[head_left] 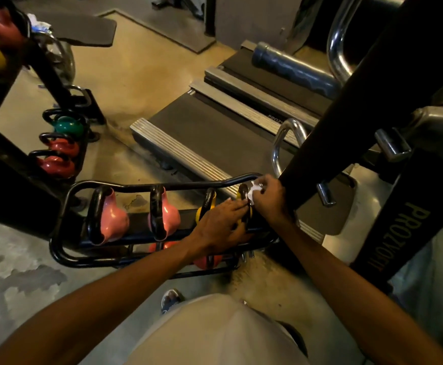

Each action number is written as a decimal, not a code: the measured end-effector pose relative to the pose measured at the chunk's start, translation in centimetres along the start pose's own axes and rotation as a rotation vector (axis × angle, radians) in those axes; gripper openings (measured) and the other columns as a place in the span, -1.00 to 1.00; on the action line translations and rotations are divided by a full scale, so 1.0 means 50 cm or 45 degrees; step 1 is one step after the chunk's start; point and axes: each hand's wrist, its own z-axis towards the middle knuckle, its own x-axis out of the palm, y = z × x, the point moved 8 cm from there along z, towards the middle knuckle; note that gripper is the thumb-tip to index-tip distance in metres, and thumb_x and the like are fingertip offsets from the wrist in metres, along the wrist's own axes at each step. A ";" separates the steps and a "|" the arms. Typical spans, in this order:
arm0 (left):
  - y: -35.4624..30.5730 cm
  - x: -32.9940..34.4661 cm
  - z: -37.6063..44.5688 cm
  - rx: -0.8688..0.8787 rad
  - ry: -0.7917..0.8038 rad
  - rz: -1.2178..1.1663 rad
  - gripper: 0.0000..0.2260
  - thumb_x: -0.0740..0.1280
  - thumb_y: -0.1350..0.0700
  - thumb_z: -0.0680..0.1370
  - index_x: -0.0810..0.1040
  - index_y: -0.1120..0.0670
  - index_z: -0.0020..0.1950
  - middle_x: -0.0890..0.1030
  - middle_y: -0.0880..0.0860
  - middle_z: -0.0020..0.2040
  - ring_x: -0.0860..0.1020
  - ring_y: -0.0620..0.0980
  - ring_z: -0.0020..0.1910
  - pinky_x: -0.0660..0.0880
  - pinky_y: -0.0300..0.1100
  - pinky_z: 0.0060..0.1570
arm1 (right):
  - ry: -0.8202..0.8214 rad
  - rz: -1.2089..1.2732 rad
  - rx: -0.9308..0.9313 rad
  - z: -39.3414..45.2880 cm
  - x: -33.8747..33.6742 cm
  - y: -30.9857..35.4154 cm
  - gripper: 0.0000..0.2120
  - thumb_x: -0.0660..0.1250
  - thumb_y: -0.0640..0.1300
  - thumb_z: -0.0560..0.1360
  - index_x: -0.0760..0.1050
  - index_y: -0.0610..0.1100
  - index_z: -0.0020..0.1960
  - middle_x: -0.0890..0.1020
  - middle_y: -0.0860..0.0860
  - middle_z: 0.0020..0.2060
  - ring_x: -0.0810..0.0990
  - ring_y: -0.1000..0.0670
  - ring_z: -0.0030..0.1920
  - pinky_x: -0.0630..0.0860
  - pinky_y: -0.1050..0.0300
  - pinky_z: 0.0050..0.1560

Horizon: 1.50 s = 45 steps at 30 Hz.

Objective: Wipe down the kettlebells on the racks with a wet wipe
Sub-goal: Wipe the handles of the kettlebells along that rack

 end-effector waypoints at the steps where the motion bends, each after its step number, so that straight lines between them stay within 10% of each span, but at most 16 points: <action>1: 0.011 -0.019 0.012 -0.044 -0.056 -0.055 -0.51 0.26 0.07 0.58 0.52 0.14 0.51 0.49 0.13 0.52 0.44 0.09 0.51 0.32 0.02 0.56 | -0.083 -0.034 -0.095 -0.010 -0.018 0.020 -0.79 0.37 -0.29 0.59 0.56 -0.16 0.22 0.63 0.02 0.01 0.61 0.07 -0.02 0.47 0.49 -0.15; 8: 0.076 -0.062 0.110 -0.109 0.301 -0.073 -0.46 0.32 0.11 0.61 0.38 0.04 0.61 0.34 0.11 0.63 0.31 0.05 0.60 0.20 -0.05 0.58 | -0.263 -0.109 -0.540 -0.073 -0.025 0.067 -0.85 0.40 -0.33 0.57 0.71 -0.22 0.08 0.75 -0.10 -0.04 0.70 0.05 -0.03 0.63 0.19 0.07; 12: 0.070 -0.043 0.118 0.006 0.458 -0.078 -0.49 0.29 0.13 0.69 0.32 0.05 0.65 0.25 0.03 0.66 0.23 -0.02 0.63 0.12 -0.10 0.60 | -0.165 0.060 -0.428 -0.118 0.012 0.033 -0.73 0.37 -0.28 0.63 0.63 -0.18 0.32 0.70 0.04 0.11 0.67 0.20 0.12 0.49 0.47 0.15; 18: 0.084 -0.030 0.098 0.008 0.498 -0.079 -0.41 0.10 -0.06 0.63 0.26 0.09 0.66 0.23 0.06 0.67 0.17 -0.03 0.65 0.05 -0.18 0.61 | 0.012 -0.628 -0.745 -0.229 0.099 -0.039 -0.36 0.25 0.04 0.70 0.15 -0.21 0.66 0.20 -0.14 0.65 0.07 -0.08 0.68 0.12 0.00 0.65; 30: 0.093 -0.024 0.105 -0.036 0.485 -0.153 -0.36 0.06 -0.06 0.56 0.32 0.12 0.63 0.28 0.08 0.64 0.23 -0.01 0.63 0.13 -0.09 0.64 | 0.243 -1.297 -1.434 -0.265 0.086 -0.068 -0.49 0.12 0.12 0.74 0.43 -0.22 0.50 0.34 -0.25 0.55 0.16 -0.26 0.63 0.03 -0.20 0.66; 38: 0.087 -0.025 0.107 -0.030 0.438 -0.096 -0.39 0.10 0.05 0.56 0.33 0.15 0.63 0.28 0.12 0.64 0.25 0.03 0.63 -0.03 -0.45 0.49 | 0.252 -1.141 -1.410 -0.225 0.097 -0.014 -0.55 0.20 0.05 0.72 0.54 -0.27 0.38 0.45 -0.29 0.49 0.22 -0.32 0.61 0.17 -0.28 0.59; 45: 0.085 -0.023 0.104 -0.060 0.398 -0.118 -0.35 0.09 -0.04 0.54 0.34 0.15 0.62 0.29 0.12 0.64 0.26 0.04 0.63 0.19 -0.02 0.62 | 0.256 -1.345 -1.366 -0.231 0.079 -0.088 -0.36 0.05 0.21 0.73 0.34 -0.25 0.57 0.25 -0.23 0.61 0.02 -0.22 0.67 0.06 -0.20 0.64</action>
